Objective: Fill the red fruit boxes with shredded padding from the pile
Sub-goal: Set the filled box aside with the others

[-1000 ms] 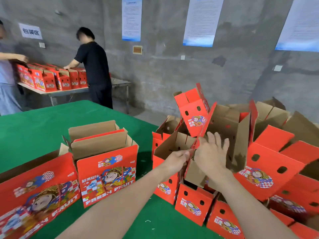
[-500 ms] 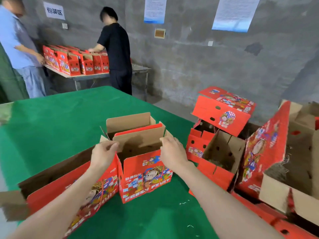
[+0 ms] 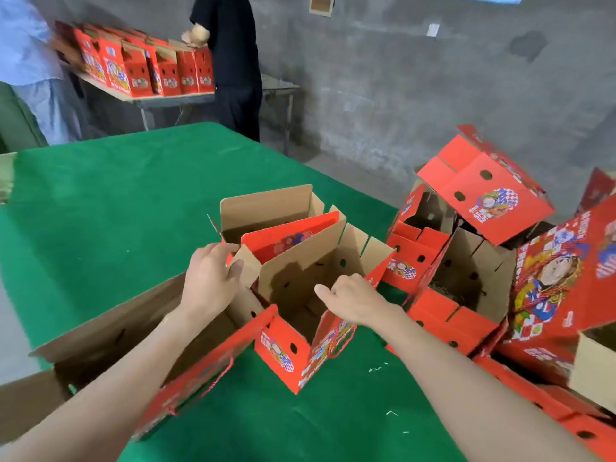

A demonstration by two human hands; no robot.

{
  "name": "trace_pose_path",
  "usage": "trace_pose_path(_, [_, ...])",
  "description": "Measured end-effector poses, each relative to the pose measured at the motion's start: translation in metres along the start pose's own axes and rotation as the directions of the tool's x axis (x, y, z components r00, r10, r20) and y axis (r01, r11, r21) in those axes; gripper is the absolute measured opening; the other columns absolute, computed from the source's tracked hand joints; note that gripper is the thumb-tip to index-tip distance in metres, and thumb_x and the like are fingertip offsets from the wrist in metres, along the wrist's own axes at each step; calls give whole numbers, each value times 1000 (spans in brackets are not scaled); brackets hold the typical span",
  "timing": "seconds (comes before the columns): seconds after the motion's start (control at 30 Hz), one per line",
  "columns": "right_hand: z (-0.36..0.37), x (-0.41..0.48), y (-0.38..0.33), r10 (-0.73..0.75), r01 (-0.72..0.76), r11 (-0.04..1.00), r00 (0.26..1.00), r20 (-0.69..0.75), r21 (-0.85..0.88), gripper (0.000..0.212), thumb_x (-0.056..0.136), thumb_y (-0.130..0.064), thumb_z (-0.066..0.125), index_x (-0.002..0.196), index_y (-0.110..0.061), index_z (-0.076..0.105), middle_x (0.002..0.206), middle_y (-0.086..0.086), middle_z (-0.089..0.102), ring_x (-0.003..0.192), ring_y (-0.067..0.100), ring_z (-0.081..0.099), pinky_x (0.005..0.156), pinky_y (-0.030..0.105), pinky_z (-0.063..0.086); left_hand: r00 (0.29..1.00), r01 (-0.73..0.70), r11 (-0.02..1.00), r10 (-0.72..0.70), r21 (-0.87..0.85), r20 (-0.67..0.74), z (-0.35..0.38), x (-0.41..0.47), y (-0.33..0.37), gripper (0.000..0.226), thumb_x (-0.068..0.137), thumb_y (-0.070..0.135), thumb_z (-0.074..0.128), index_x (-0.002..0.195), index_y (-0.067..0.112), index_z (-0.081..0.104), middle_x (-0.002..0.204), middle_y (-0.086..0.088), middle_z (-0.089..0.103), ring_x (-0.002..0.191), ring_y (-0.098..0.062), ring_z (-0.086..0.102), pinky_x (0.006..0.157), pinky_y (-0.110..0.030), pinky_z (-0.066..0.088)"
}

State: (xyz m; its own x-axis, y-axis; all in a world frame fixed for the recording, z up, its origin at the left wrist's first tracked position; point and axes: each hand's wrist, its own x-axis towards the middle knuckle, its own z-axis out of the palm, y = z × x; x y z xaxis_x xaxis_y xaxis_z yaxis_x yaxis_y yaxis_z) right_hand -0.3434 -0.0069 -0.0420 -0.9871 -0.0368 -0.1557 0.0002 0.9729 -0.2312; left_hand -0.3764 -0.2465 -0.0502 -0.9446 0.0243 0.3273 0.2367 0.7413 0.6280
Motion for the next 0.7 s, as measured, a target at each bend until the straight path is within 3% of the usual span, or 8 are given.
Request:
trace_pose_path(0.1, [-9,-20,35,146,-151,979,988,-45,-136,52,92,-42,43,58,-2,43,65,13,52,71,29,51,65,33,39,991,-133,989,134,66,-13,9,1,9,30,86,16,63,113,3,63,115,-16,62,110,-36,50,97,-43,37])
trace_pose_path(0.2, [-14,-40,62,250,-262,960,961,-121,-97,19,83,-11,54,99,-1,61,114,18,58,101,35,59,81,36,48,957,-289,945,280,151,77,27,-5,12,39,80,24,71,113,5,64,119,-14,60,113,-36,51,98,-48,36])
trace_pose_path(0.3, [-5,-56,79,289,-289,957,945,-155,20,72,79,9,51,142,-18,29,154,6,8,106,37,56,86,41,48,943,-318,937,296,142,154,43,-8,12,48,78,23,73,122,8,59,128,-11,55,122,-34,46,102,-50,31])
trace_pose_path(0.33, [-2,-60,82,317,-316,948,930,-186,34,80,79,10,51,145,-19,18,154,8,5,104,38,56,83,41,48,938,-323,937,298,132,176,47,-7,12,47,80,21,70,124,9,57,129,-10,54,125,-33,44,103,-49,29])
trace_pose_path(0.4, [2,-65,88,369,-375,927,902,-225,15,85,81,6,54,147,-18,7,144,19,30,105,40,56,83,42,46,920,-350,923,307,158,245,55,-4,11,46,84,21,65,127,10,55,132,-9,53,129,-30,40,106,-47,26])
trace_pose_path(0.47, [3,-68,94,391,-405,914,892,-224,-15,78,82,2,55,145,-12,12,125,21,50,105,39,55,84,42,46,894,-390,881,294,267,337,58,1,3,46,87,26,60,130,12,52,135,-6,50,131,-25,38,110,-42,21])
trace_pose_path(0.6, [-1,-77,101,406,-410,912,886,-223,27,67,78,4,55,138,-11,28,111,21,59,102,39,57,84,42,49,909,-311,891,177,331,376,53,9,-1,51,87,25,59,135,11,47,139,-11,46,131,-29,37,108,-42,24])
trace_pose_path(0.7, [-4,-91,107,377,-384,923,899,-221,13,67,77,4,55,138,-13,32,112,20,60,103,39,57,84,43,49,867,-440,882,368,169,336,61,2,39,49,85,19,64,131,8,52,138,-12,48,130,-31,40,107,-44,30])
